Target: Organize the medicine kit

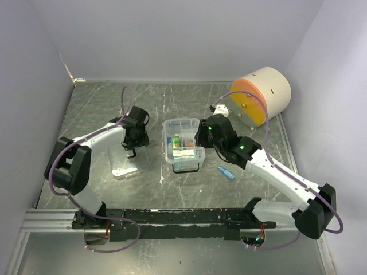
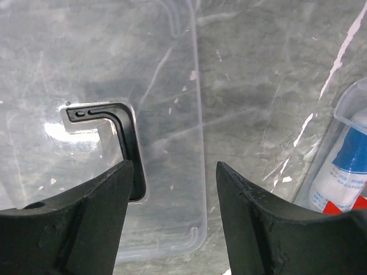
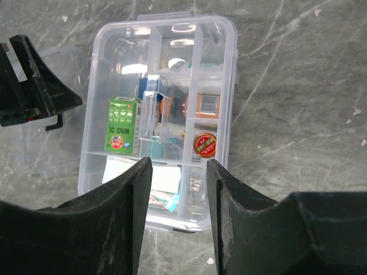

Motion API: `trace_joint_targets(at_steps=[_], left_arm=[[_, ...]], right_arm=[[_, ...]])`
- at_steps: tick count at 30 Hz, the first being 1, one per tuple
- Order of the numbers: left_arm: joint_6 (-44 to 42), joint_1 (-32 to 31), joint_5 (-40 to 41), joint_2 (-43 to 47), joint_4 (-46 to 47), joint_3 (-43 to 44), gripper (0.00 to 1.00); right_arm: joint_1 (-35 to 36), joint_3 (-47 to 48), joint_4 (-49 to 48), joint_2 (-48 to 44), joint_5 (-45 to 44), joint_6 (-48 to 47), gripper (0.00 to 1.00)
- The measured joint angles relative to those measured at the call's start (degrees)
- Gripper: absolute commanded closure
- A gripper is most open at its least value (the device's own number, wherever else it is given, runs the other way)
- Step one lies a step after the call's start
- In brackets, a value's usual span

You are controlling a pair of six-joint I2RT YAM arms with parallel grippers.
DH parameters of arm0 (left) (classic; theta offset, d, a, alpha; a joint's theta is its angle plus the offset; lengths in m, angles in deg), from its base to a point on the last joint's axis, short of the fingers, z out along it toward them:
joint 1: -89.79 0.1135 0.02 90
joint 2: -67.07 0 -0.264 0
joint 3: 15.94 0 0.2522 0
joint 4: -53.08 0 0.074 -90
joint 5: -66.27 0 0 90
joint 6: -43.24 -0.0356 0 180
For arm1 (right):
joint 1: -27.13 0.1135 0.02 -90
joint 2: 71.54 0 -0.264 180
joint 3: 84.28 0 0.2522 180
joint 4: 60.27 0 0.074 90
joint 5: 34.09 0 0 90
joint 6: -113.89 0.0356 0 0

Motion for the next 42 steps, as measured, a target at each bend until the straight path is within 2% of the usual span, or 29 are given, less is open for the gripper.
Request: trace_joint_targets(at_steps=[5, 8, 10, 16, 20, 26, 34, 42], left_arm=[[-3.02, -3.69, 6.19, -3.58, -5.77, 6.14, 0.23], [-4.11, -3.82, 8.59, -4.74, -8.0, 7.8, 0.18], [-4.48, -3.8, 9.77, -5.14, -9.05, 8.46, 0.18], [-5.07, -3.72, 9.81, -6.12, -8.96, 8.61, 0.37], [-4.98, -3.72, 9.22, -8.0, -8.66, 9.22, 0.31], [-4.52, -3.72, 8.85, -9.14, -7.58, 9.25, 0.31], [-3.67, -3.72, 8.81, -8.9, -6.01, 8.24, 0.22], [-2.01, -3.72, 8.46, -6.49, -5.05, 6.6, 0.24]], right_arm=[[0.0, -1.84, 0.0, -1.53, -0.79, 0.28, 0.57], [0.0, -2.4, 0.24, -1.55, -0.85, 0.46, 0.57], [0.0, -2.4, 0.42, -1.55, -0.98, 0.46, 0.58], [0.0, -2.4, 0.44, -1.57, -1.22, 0.44, 0.58], [0.0, -2.4, 0.5, -1.57, -1.22, 0.44, 0.57], [0.0, -2.4, 0.63, -1.57, -1.22, 0.44, 0.57], [0.0, -2.43, 0.66, -1.57, -1.22, 0.44, 0.57], [0.0, -3.04, 0.74, -1.55, -1.2, 0.44, 0.57]])
